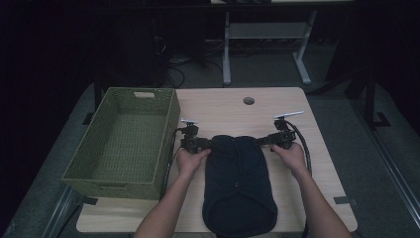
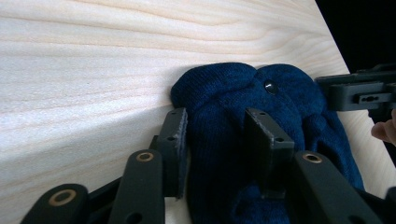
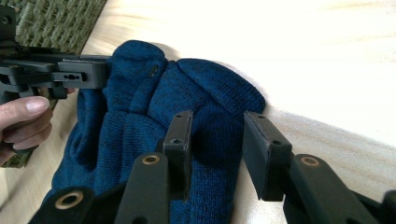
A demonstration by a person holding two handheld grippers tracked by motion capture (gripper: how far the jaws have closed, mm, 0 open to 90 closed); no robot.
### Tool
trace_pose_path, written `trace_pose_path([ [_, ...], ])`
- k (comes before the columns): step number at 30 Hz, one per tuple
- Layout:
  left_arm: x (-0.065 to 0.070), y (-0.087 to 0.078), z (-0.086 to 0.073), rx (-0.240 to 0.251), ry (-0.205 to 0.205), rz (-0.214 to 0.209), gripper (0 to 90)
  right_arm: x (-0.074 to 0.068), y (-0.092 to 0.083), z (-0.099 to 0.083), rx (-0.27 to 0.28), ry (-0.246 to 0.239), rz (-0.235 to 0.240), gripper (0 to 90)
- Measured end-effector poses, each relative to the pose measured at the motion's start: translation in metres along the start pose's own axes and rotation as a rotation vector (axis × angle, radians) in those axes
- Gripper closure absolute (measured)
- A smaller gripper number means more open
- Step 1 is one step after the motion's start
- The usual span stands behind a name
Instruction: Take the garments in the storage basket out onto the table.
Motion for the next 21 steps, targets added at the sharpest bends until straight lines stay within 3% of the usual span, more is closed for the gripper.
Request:
trace_pose_path([
  [6, -0.001, 0.0012, 0.0009, -0.014, 0.0, -0.004, 70.1, 0.0028, 0.0031, -0.0004, -0.011, 0.013, 0.007, 64.0],
  [9, -0.0012, -0.0001, 0.0007, -0.016, 0.014, 0.005, 76.9, 0.0053, 0.0041, -0.0011, -0.024, 0.021, 0.002, 69.1],
  [14, -0.0011, 0.0005, 0.0014, -0.016, 0.02, 0.002, 80.3, 0.0069, 0.004, -0.0021, -0.032, 0.019, 0.015, 78.2],
  [21, 0.0023, -0.0004, 0.006, -0.018, 0.038, -0.007, 82.0, 0.0048, -0.0028, -0.0025, -0.03, -0.001, 0.016, 81.2],
])
Point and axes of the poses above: each handheld gripper's, and its own axes: y roughly forward along the jaws, z roughly out of its top, x roughly to its right, the point moved 4 cm from there along y, roughly forward along the jaws, and after that the axes turned 7 degrees about -x, right-handed, at the moved point
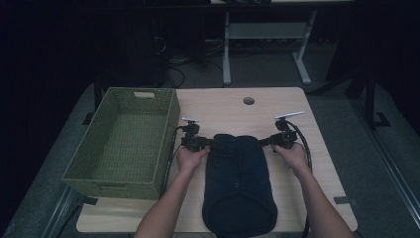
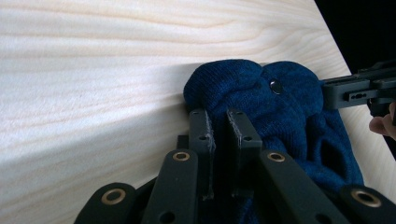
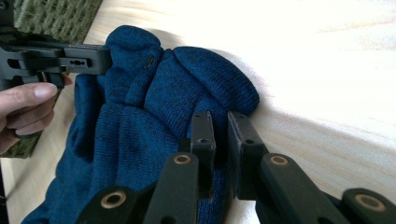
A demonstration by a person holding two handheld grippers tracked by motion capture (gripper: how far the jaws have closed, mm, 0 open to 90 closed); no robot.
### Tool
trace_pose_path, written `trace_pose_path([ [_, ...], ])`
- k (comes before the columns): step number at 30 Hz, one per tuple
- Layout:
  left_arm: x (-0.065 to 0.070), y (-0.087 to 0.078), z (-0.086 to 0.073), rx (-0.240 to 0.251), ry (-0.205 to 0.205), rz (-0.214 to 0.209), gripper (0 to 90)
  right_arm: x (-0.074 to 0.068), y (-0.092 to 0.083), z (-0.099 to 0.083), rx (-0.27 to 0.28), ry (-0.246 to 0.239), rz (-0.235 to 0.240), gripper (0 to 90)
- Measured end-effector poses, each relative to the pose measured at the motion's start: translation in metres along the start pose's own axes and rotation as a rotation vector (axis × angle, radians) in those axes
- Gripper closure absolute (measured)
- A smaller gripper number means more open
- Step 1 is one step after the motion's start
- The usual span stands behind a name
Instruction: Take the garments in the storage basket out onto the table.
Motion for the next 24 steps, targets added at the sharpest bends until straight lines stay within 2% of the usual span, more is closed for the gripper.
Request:
trace_pose_path([
  [4, 0.004, -0.003, 0.006, 0.016, -0.001, -0.021, 82.3, 0.0, -0.006, 0.001, 0.008, 0.001, 0.01, 81.4],
  [6, 0.006, -0.004, 0.008, 0.017, 0.008, -0.017, 82.3, -0.002, -0.009, 0.002, 0.018, -0.003, 0.016, 81.4],
  [13, 0.011, -0.014, 0.019, 0.045, 0.014, -0.041, 82.5, -0.01, -0.024, 0.009, 0.045, -0.017, 0.04, 81.9],
  [18, 0.016, -0.022, 0.027, 0.057, 0.036, -0.047, 82.7, -0.016, -0.032, 0.014, 0.057, -0.034, 0.043, 82.0],
  [20, 0.019, -0.026, 0.031, 0.076, 0.034, -0.065, 82.7, -0.018, -0.035, 0.015, 0.061, -0.042, 0.042, 82.0],
  [24, 0.024, -0.031, 0.038, 0.079, 0.057, -0.065, 82.7, -0.021, -0.043, 0.02, 0.077, -0.057, 0.043, 82.1],
])
Point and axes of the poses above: each handheld gripper's, and its own axes: y roughly forward along the jaws, z roughly out of its top, x roughly to its right, the point moved 4 cm from there along y, roughly forward along the jaws, and after that the axes turned 7 degrees about -x, right-handed, at the moved point
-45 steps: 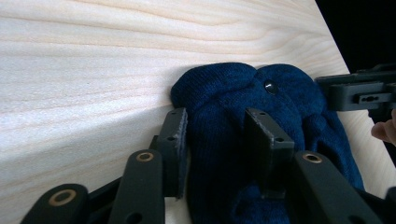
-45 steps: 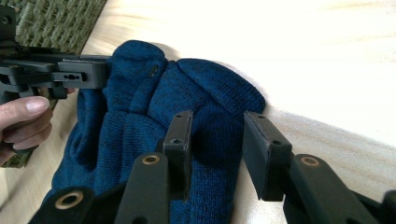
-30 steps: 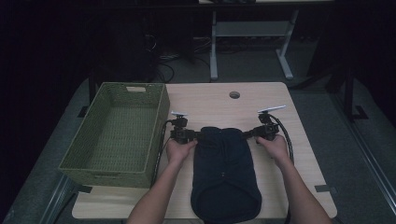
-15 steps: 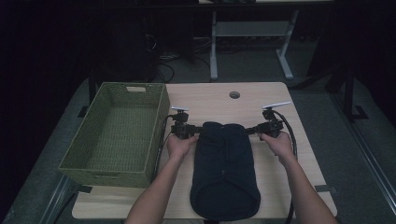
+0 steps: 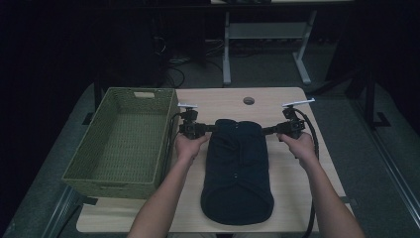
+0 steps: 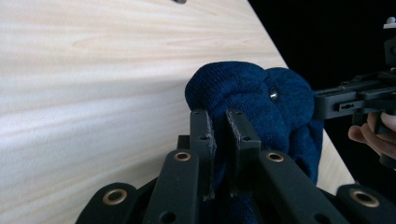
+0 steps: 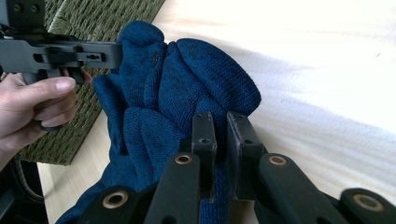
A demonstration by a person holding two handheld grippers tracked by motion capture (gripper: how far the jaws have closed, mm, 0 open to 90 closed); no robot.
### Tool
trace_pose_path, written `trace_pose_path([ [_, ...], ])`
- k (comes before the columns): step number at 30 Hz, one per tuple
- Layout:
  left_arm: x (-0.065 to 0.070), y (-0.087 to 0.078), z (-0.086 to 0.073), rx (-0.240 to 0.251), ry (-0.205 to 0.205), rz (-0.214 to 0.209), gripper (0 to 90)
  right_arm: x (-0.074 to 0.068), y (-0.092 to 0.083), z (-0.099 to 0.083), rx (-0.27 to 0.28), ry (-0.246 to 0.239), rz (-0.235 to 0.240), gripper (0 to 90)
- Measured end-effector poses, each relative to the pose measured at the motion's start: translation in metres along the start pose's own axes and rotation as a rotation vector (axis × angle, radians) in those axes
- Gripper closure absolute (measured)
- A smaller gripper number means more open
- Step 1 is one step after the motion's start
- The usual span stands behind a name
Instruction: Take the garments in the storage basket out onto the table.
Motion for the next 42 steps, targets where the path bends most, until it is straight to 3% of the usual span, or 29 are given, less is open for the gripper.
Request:
trace_pose_path([
  [11, 0.016, -0.011, 0.018, 0.047, 0.026, -0.036, 82.7, -0.011, -0.022, 0.012, 0.055, -0.033, -0.006, 82.1],
  [21, 0.035, -0.028, 0.037, 0.099, 0.083, -0.063, 82.6, -0.028, -0.048, 0.024, 0.13, -0.087, -0.014, 81.8],
  [24, 0.037, -0.03, 0.033, 0.091, 0.11, -0.055, 82.5, -0.033, -0.05, 0.022, 0.135, -0.108, -0.019, 81.7],
  [30, 0.034, -0.032, 0.019, 0.1, 0.125, -0.054, 82.1, -0.039, -0.045, 0.012, 0.14, -0.139, -0.032, 81.2],
  [42, 0.034, -0.037, -0.02, 0.105, 0.163, -0.061, 82.0, -0.047, -0.033, -0.023, 0.133, -0.194, -0.026, 80.8],
])
Point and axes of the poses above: each handheld gripper's, and its own axes: y roughly forward along the jaws, z roughly out of its top, x roughly to its right, the point moved 4 cm from there along y, roughly forward along the jaws, and after that the axes turned 7 degrees about -x, right-handed, at the moved point
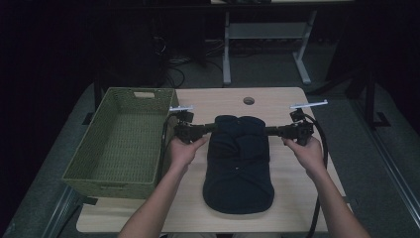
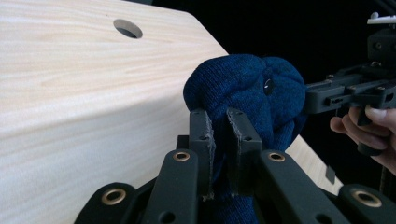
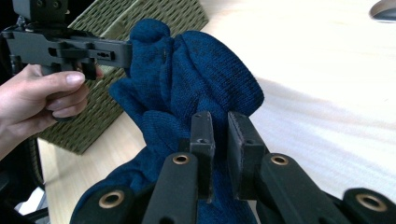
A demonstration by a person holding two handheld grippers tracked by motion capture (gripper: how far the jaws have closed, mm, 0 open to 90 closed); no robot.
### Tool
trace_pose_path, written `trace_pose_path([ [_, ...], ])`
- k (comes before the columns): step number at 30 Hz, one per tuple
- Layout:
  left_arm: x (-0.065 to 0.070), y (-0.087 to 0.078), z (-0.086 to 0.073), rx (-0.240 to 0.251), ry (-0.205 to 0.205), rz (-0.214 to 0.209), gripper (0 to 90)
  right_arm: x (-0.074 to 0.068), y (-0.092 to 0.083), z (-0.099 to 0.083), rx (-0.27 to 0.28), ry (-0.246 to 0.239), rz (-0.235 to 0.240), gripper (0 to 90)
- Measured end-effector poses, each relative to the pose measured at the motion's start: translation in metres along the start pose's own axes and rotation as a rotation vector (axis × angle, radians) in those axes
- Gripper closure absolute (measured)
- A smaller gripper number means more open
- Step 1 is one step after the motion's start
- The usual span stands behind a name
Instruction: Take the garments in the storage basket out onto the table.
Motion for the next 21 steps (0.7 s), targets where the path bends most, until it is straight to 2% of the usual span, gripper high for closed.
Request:
trace_pose_path([
  [5, 0.006, -0.003, -0.015, -0.001, 0.021, -0.011, 81.7, -0.005, 0.001, -0.014, 0.0, -0.005, 0.007, 80.7],
  [10, 0.009, -0.006, -0.028, -0.001, 0.019, -0.025, 81.6, -0.009, 0.001, -0.028, 0.002, -0.007, 0.037, 80.5],
  [21, 0.025, -0.022, -0.053, -0.031, 0.033, -0.065, 82.2, -0.03, -0.007, -0.058, -0.026, -0.041, 0.088, 80.9],
])
Point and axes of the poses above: each handheld gripper's, and its own axes: y roughly forward along the jaws, z roughly out of its top, x roughly to its right, the point moved 4 cm from there along y, roughly forward along the jaws, and after that the axes turned 7 degrees about -x, right-handed, at the moved point
